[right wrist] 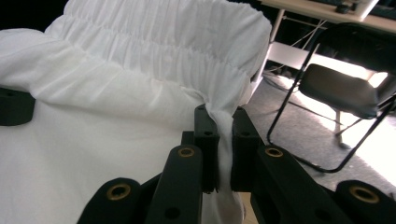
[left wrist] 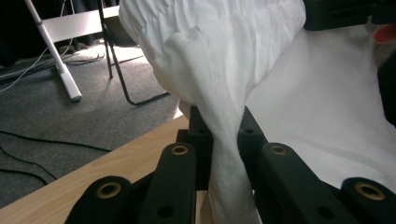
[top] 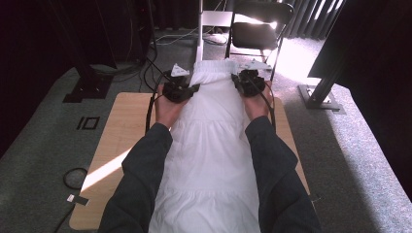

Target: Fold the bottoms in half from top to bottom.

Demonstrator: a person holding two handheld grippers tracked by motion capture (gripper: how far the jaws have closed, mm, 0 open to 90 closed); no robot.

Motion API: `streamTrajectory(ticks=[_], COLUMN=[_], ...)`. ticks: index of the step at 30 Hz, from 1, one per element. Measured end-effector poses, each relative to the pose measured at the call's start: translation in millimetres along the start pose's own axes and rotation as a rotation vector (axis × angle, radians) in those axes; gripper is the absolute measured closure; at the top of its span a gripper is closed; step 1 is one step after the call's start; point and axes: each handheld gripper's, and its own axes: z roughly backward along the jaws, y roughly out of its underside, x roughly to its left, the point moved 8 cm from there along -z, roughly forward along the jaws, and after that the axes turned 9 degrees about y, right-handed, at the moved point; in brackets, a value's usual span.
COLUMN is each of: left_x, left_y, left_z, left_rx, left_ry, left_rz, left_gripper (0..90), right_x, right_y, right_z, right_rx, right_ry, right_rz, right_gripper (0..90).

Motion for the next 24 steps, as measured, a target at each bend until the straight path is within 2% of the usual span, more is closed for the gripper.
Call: streamTrajectory(ticks=[2,4,6,9,11,15,20,21,22,24], left_x=[-2.2,-4.5,-6.4,-14.9,-18.3,-39.8,-71.9,-82.3,-86.8,-98.4], left_y=[6.2,14.1,23.0,33.9,36.7,49.9,71.5,79.9,84.8,98.7], left_z=[1.0,1.1,0.6,4.2,6.7,24.4,49.1,56.4,60.0,68.1], left_rx=[0.025,0.044,0.072,0.083,0.086,0.071,0.056,0.053,0.057,0.052], left_ry=[0.014,0.028,0.035,0.07,0.076,0.118,0.166,0.181,0.183,0.197], left_rz=[-0.007,-0.018,-0.02,-0.021,-0.031,-0.06,-0.1,-0.116,-0.124,-0.126], left_gripper=[81.7,80.9,80.7,80.7,80.7,80.7,80.4,80.4,79.8,79.6], right_x=[-0.9,0.5,2.7,6.8,8.7,14.6,26.5,28.6,32.9,38.8], right_y=[0.6,9.5,19.5,35.5,41.0,56.4,77.0,79.9,86.6,95.7], right_z=[0.4,0.7,1.0,5.3,9.8,35.3,79.5,85.7,97.1,109.7], right_rx=[0.02,0.043,0.061,0.083,0.085,0.075,0.058,0.054,0.054,0.05], right_ry=[-0.036,-0.066,-0.081,-0.102,-0.114,-0.17,-0.243,-0.25,-0.262,-0.286], right_rz=[-0.016,-0.006,0.003,-0.003,-0.002,-0.003,0.016,0.02,0.033,0.04], right_gripper=[84.0,83.9,83.8,83.8,83.8,83.8,83.6,83.6,83.5,83.4])
